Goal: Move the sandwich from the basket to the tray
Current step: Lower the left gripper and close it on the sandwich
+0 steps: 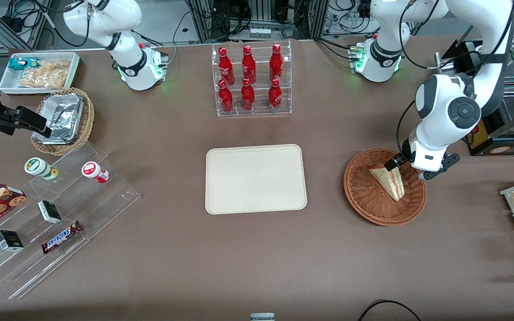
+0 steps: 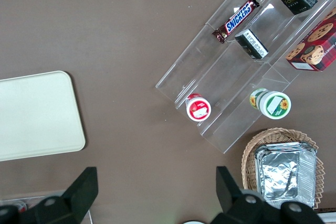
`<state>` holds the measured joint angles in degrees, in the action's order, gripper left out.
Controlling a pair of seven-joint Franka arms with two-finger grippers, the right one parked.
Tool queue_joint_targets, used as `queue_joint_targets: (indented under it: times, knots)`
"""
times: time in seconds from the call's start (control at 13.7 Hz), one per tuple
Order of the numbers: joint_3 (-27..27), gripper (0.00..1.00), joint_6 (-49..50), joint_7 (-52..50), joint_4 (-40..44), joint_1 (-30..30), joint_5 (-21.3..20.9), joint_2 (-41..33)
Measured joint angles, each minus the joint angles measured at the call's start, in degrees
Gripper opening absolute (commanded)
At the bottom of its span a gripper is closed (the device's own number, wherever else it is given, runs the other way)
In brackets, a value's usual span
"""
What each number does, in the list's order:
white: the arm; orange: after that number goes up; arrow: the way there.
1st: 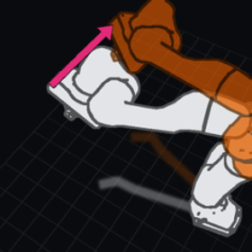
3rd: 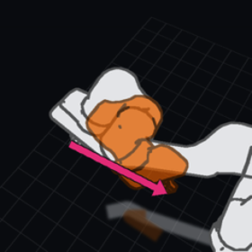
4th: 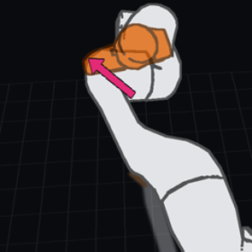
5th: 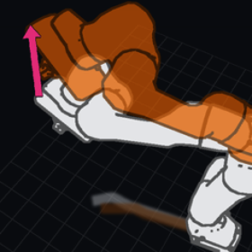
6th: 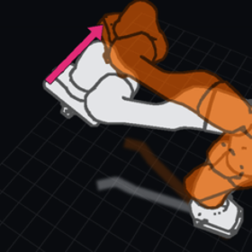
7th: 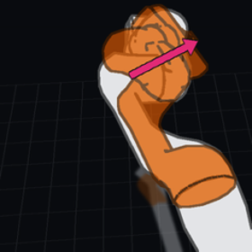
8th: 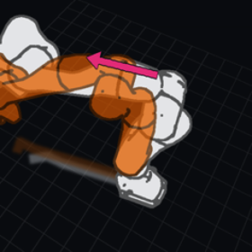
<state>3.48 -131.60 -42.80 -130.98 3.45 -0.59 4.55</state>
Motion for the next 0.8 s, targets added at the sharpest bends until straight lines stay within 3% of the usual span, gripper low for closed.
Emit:
queue_joint_targets:
  times: [0.29, 0.66, 0.8]
  knots:
    - [0.0, 1.00, -3.2, -6.4, -0.1, 0.0, 0.0, 3.3]
    - [0.0, 0.98, -6.1, -7.4, -0.1, 0.1, 0.0, 7.0]
    - [0.0, 0.77, -6.4, -7.4, -0.1, 0.1, 0.0, 8.3]
